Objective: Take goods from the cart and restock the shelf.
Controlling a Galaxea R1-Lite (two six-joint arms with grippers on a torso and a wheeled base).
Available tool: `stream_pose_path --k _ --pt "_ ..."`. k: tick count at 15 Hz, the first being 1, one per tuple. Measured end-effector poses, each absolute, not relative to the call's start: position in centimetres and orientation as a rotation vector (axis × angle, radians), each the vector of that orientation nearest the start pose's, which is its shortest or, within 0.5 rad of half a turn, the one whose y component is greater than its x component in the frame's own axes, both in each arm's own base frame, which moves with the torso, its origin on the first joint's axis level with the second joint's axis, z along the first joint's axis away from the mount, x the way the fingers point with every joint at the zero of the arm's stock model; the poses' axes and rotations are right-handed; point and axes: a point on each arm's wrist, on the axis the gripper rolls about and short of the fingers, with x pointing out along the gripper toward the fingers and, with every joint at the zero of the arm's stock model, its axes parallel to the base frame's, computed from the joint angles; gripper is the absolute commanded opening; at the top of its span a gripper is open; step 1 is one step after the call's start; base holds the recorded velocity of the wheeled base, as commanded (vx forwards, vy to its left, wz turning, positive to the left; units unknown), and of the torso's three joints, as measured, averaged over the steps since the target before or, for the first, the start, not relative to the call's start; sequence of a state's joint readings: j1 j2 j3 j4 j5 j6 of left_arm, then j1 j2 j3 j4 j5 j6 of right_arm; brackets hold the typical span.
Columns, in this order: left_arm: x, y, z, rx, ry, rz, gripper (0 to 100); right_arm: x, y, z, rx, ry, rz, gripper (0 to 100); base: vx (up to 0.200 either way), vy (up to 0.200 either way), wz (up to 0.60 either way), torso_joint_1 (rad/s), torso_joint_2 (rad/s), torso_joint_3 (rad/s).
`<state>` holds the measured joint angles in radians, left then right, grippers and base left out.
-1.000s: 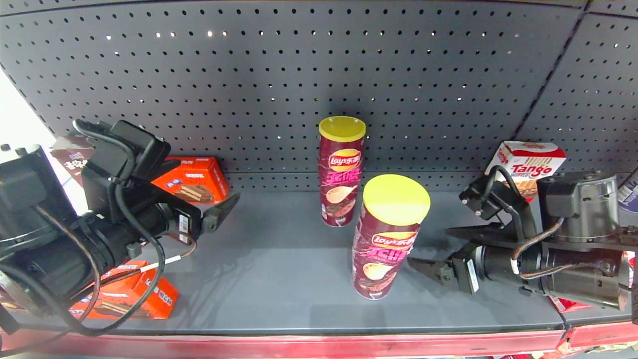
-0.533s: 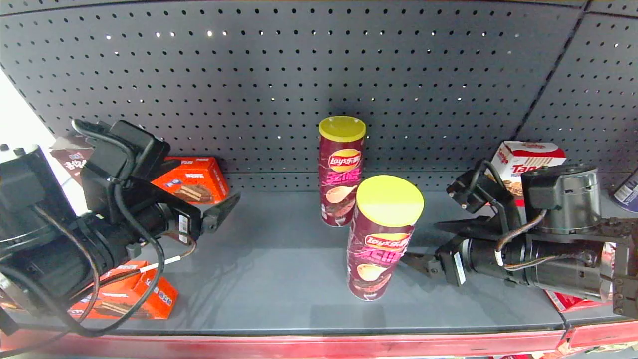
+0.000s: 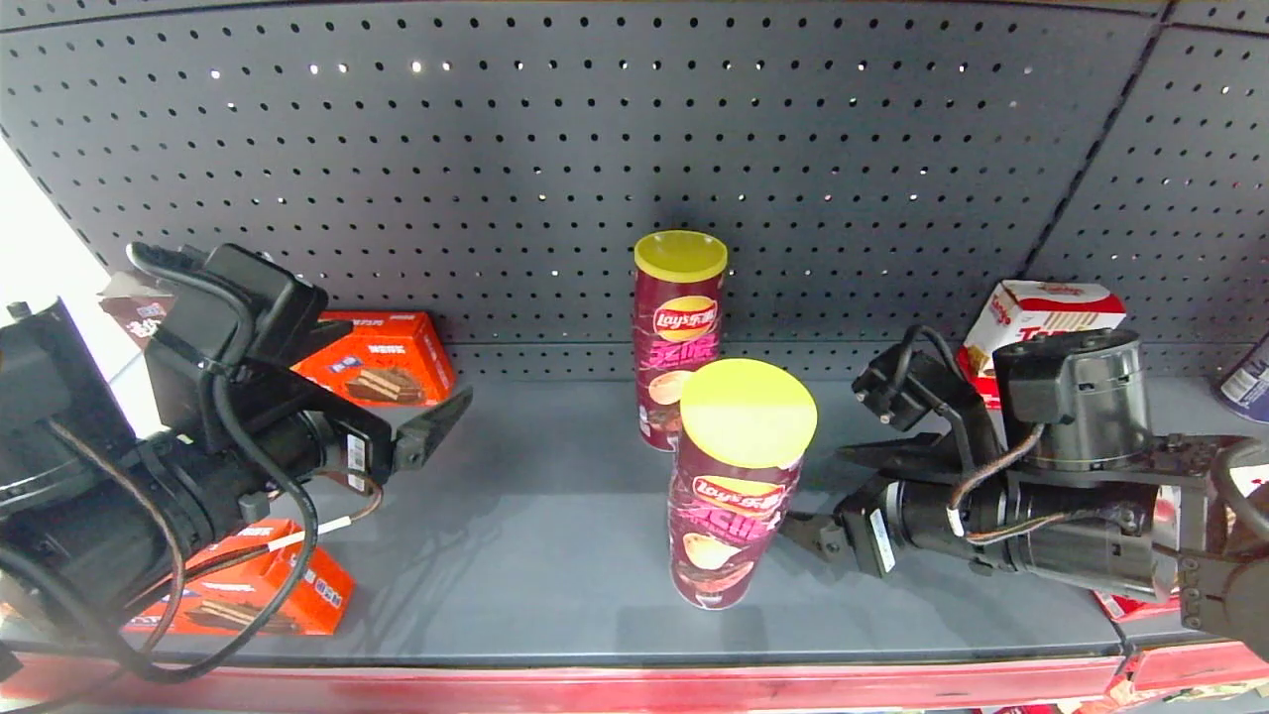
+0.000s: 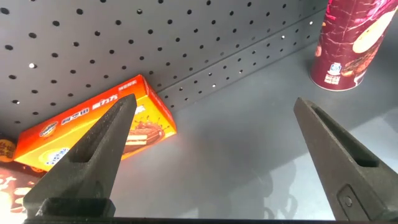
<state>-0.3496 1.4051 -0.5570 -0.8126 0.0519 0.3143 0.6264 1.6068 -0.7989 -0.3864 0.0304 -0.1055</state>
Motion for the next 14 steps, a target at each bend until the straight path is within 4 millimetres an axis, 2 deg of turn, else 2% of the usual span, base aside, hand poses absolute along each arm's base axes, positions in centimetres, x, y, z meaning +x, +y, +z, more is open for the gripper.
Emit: stream_pose_path --k 4,7,14 --pt "21.0 -7.5 21.2 0.318 -0.017 -0.299 100 21.2 15.4 17.7 -0.234 0.403 0.669 100 0.0 0.0 0.0 0.0 0.0 0.0" --pt "20.9 -7.5 21.0 0.319 -0.01 -0.3 100 20.1 14.8 18.2 -0.229 0.382 0.676 100 0.0 0.0 0.0 0.0 0.0 0.0" --pt "20.9 -7.3 21.0 0.319 -0.01 -0.293 100 20.5 16.0 19.3 -0.222 0.34 0.706 100 0.0 0.0 0.0 0.0 0.0 0.0"
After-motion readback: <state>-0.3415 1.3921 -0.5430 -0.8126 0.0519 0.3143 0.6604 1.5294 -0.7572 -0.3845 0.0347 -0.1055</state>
